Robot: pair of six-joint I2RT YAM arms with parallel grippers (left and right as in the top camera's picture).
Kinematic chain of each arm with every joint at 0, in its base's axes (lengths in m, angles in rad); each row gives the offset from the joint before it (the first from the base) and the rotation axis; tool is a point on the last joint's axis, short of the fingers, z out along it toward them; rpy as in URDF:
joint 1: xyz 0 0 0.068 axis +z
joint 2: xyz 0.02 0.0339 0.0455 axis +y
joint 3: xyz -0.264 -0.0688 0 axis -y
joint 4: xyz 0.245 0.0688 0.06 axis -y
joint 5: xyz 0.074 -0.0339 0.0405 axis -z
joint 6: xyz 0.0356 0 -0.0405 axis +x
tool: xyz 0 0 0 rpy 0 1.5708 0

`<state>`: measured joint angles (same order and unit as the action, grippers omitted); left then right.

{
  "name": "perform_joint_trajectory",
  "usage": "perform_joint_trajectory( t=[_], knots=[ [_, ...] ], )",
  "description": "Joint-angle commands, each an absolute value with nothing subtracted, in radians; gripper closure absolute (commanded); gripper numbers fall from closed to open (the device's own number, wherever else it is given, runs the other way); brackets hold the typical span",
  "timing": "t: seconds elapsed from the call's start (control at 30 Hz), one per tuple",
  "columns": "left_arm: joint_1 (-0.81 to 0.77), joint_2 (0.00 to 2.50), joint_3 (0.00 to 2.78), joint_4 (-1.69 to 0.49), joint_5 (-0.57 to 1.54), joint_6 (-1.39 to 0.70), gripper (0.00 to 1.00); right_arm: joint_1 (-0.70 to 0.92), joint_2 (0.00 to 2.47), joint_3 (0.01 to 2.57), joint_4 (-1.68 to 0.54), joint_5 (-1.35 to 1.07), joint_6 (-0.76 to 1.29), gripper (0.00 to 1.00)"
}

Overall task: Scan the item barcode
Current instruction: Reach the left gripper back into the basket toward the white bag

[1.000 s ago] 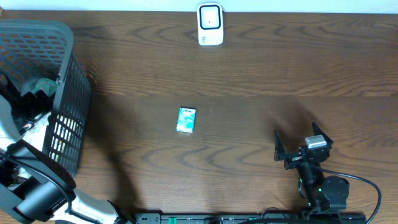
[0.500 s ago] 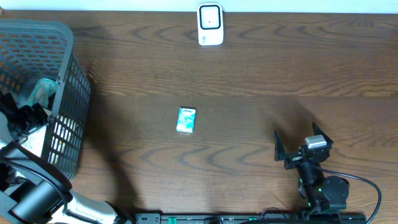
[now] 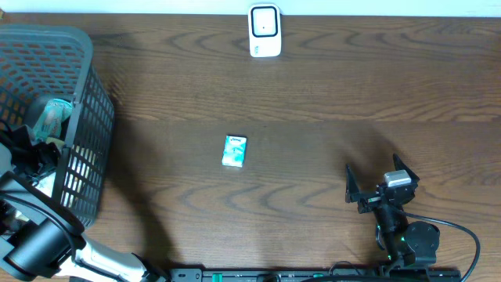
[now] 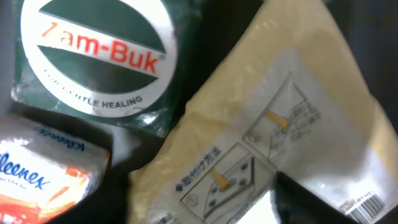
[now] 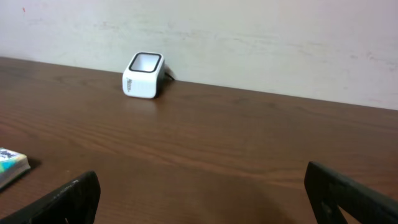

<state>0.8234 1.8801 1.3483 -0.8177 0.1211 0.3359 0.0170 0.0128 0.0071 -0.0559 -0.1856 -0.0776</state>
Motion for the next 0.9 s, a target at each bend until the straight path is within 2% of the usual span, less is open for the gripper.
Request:
perform_joint_trajectory(
  t=[0.0, 0.07, 0.1, 0.4, 0.7, 0.87],
  knots=[
    [0.823, 1.911, 1.331, -0.833, 0.127, 0.354, 0.61, 0.007, 0.011, 0.006, -0.060, -0.186, -0.072, 0.01],
    [0.823, 1.911, 1.331, -0.837, 0.148, 0.354, 0.85, 0.007, 0.011, 0.006, -0.060, -0.186, -0.072, 0.01],
    [0.823, 1.911, 1.331, -0.840, 0.150, 0.354, 0.92, 0.007, 0.011, 0.006, -0.060, -0.186, -0.072, 0.01],
    [0.823, 1.835, 1.377, -0.855, 0.150, 0.308, 0.93, 0.007, 0.011, 0.006, -0.060, -0.186, -0.072, 0.01],
    [0.818, 1.547, 1.437, -0.801, 0.150, 0.131, 0.93, 0.007, 0.011, 0.006, -0.060, -0.186, -0.072, 0.01],
    [0.791, 1.439, 1.436, -0.799, 0.149, 0.118, 0.92, 0.007, 0.011, 0.006, -0.060, -0.186, -0.072, 0.01]
  ],
)
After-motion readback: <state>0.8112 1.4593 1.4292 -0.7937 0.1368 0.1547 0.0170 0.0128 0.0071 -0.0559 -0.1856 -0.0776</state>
